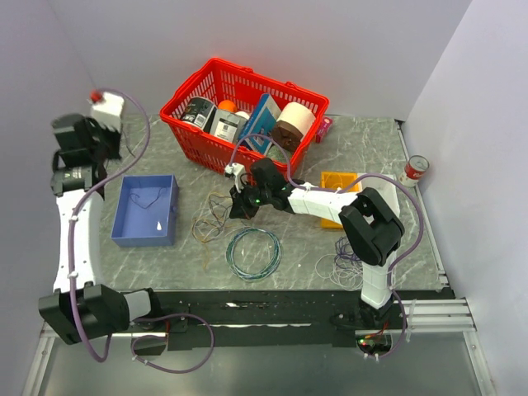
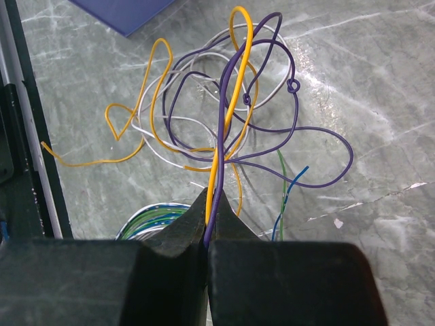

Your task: Untangle the cables

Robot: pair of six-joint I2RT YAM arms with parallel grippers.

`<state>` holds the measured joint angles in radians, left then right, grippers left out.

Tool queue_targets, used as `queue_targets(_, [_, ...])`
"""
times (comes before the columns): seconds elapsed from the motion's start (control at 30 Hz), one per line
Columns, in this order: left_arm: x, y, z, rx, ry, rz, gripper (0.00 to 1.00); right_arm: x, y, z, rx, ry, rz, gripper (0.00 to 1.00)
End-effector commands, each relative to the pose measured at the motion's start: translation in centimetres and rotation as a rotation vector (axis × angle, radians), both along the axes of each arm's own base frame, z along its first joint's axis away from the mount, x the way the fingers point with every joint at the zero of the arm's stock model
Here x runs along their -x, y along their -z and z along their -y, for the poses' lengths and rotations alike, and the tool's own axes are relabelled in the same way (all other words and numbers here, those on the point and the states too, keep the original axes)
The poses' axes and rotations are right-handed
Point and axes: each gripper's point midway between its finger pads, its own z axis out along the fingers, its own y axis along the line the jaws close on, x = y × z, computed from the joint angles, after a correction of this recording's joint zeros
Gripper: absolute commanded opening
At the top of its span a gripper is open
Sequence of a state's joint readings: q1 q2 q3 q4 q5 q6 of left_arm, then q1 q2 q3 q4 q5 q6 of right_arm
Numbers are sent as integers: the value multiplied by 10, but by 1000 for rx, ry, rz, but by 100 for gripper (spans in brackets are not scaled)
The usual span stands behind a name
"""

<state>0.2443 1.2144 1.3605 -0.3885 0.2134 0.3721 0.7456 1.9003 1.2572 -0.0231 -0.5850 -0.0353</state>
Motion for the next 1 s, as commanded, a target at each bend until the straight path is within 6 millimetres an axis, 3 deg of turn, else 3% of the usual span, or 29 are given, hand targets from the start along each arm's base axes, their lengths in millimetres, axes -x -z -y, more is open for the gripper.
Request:
queue_targets(0.0, [24, 100, 10, 74, 29, -296, 1, -7, -28, -4, -50, 0, 59, 0])
queue_targets(0.27, [23, 196, 7, 120, 27, -552, 1, -4, -23, -4, -45, -5, 44, 0])
queue_targets(0.47, [29, 248, -12, 68, -30, -740, 1, -3, -26, -5, -48, -8, 40, 0])
queue_targets(0.53, [29, 254, -15, 38, -26, -745, 3, -4, -27, -5, -49, -7, 42, 0])
queue_targets(0.57, [29, 257, -16, 36, -30, -748, 13, -3, -26, -6, -47, -8, 39, 0])
queue_targets(0.63, [24, 254, -17, 45, -37, -733, 22, -4, -26, -7, -49, -11, 38, 0])
queue_targets(0.67, [19, 249, -18, 49, -40, -721, 35, -4, -27, -7, -47, -11, 36, 0])
queue_targets(0.77, [16, 238, -18, 54, -43, -705, 54, -3, -29, -7, -48, -14, 41, 0])
queue_targets(0.83, [19, 229, -18, 36, -35, -685, 61, -3, -28, -6, -43, -10, 42, 0])
queue_targets(0.87, [19, 227, -17, 28, -28, -676, 69, -3, -28, -6, -44, -11, 43, 0])
queue_targets(0.97, [23, 209, -11, -7, 29, -620, 78, -3, -30, -7, -46, -11, 45, 0])
